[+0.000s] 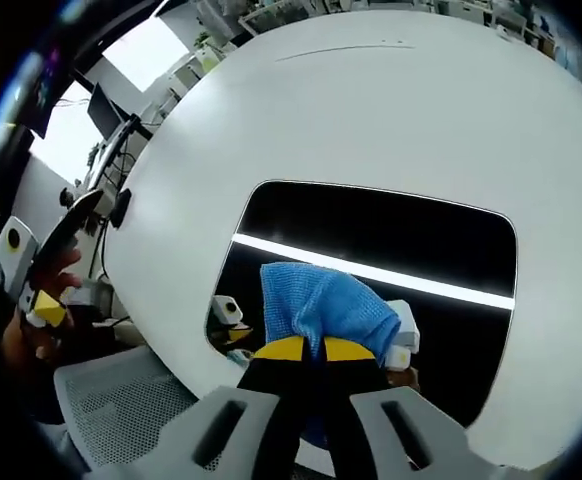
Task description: Wipe the mirror surface with the cleaning cloth until all visible marks leave the cleaned area.
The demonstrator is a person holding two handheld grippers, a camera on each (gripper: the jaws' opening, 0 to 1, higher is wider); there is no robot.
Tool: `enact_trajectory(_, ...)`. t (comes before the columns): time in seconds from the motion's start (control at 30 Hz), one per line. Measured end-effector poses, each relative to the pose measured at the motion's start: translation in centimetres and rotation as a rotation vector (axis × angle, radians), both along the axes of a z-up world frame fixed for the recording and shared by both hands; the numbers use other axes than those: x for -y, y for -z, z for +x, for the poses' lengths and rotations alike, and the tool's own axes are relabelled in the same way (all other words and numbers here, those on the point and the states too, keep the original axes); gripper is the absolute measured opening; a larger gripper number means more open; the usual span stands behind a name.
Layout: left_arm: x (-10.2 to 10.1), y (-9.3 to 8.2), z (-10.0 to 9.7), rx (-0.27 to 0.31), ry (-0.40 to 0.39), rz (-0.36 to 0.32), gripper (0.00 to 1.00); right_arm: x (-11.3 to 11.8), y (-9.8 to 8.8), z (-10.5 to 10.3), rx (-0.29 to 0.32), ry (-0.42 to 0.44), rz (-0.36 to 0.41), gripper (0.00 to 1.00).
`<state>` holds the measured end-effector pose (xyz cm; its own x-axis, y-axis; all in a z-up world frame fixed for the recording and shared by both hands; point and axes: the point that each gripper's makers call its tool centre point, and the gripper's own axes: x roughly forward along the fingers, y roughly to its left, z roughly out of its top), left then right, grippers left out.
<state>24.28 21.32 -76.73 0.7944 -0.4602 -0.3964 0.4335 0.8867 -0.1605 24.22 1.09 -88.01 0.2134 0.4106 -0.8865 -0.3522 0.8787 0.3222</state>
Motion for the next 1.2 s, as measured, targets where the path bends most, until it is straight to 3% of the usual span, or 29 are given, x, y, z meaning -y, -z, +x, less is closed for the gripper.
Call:
enact_trajectory(0.3,0.7,-0.1,-0.3,-0.005,0.005,-0.003,0.99,-0.1,0.0,1.8,0.013,0.004,-0.005,0.00)
enact_trajectory(0.83,-0.2,0.2,0.1,-0.012,-0.005,-0.008,0.99,-0.9,-0.1,6.0,0.044,-0.032,-0.048,0.00)
enact_trajectory(1.2,0.0,0.2,0.0,-0.013,-0.004,-0.008,0.99,-1.0,-0.1,8.3,0.061,-0.007,-0.050,0.00)
